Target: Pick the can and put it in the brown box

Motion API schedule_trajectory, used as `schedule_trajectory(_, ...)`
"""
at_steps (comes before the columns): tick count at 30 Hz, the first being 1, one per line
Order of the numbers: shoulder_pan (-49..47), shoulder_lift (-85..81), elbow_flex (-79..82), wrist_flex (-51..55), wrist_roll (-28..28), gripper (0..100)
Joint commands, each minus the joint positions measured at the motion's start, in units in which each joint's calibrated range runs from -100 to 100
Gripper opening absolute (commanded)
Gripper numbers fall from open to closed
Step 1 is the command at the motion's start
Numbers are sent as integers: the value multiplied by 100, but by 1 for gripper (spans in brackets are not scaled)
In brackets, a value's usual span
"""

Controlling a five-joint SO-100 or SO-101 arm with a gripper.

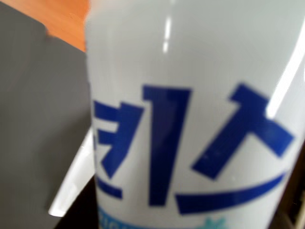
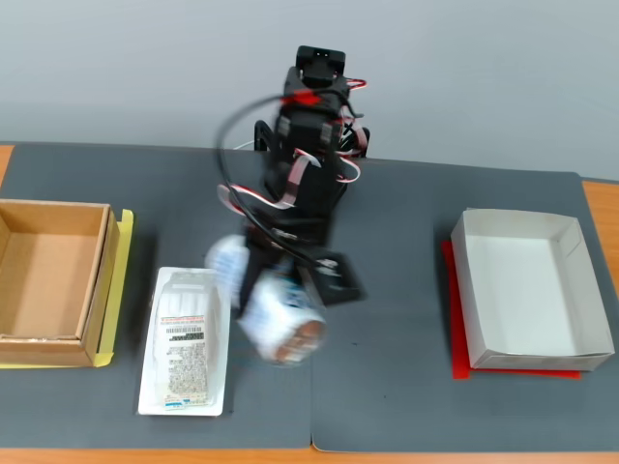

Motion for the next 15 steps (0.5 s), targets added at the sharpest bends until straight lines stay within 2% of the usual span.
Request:
schedule_trajectory(1, 847, -235, -506, -50, 974, 12)
schedule_trajectory(6, 1538, -176, -524, -59, 1579, 12)
schedule_trajectory(15, 2626, 612, -1302, -59, 1574, 12)
